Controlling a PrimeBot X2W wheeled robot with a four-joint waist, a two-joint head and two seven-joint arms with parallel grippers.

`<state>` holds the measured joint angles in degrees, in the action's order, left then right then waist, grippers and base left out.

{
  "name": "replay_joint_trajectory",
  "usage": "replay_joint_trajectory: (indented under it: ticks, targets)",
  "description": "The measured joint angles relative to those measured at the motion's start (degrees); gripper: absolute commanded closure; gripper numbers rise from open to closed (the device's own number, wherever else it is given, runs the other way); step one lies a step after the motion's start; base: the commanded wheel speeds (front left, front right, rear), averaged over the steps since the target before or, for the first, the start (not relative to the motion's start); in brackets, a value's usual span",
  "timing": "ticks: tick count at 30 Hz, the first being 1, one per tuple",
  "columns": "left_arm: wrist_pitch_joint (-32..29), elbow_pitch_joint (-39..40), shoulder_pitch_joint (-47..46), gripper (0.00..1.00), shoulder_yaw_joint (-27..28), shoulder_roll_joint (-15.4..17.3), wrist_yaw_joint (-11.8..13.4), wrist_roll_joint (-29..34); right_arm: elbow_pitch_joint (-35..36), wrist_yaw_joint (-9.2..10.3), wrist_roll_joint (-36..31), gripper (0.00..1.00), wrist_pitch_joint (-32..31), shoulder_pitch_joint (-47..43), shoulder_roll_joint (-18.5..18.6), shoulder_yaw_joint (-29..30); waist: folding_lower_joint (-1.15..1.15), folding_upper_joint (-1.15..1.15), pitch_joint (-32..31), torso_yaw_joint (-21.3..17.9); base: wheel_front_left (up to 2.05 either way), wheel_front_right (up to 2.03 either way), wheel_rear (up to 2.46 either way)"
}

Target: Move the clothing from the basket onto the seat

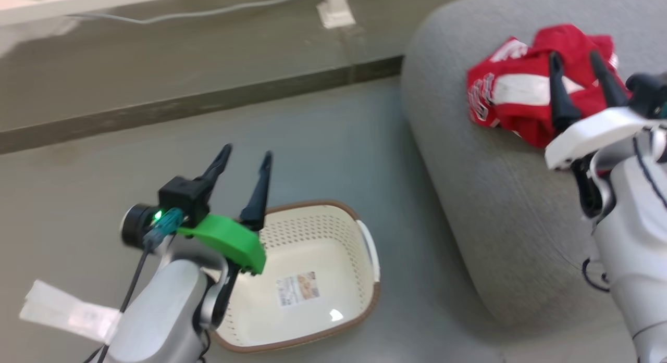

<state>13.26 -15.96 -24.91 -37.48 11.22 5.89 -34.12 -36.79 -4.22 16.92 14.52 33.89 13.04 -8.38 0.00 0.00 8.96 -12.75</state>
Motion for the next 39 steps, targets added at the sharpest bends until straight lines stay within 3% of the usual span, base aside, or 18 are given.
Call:
replay_joint_trajectory:
  ticks: [10, 22, 39]
  targets:
    - [0.67, -1.05, 5.65, 0.0, 5.82, 1.23, 0.77, 0.01, 2.71, -0.11, 0.31, 0.0, 0.0, -6.63, -2.48, -0.76, 0.0, 0.0, -4.35, 7.51, 0.0, 0.0, 0.0]
    - [1.0, -2.38, 14.58, 0.0, 17.19, 2.72, 1.21, 1.0, 8.11, 3.12, 1.37, 0.0, 0.0, -15.68, -6.02, -0.15, 0.0, 0.0, -9.39, 14.4, 0.0, 0.0, 0.0]
    - [1.15, 3.78, 23.76, 0.0, 24.42, 1.0, 1.21, 4.86, 16.31, 6.78, 1.38, 0.0, 0.0, -27.8, -7.87, -1.15, 0.0, 0.0, -11.64, 16.02, 0.0, 0.0, 0.0]
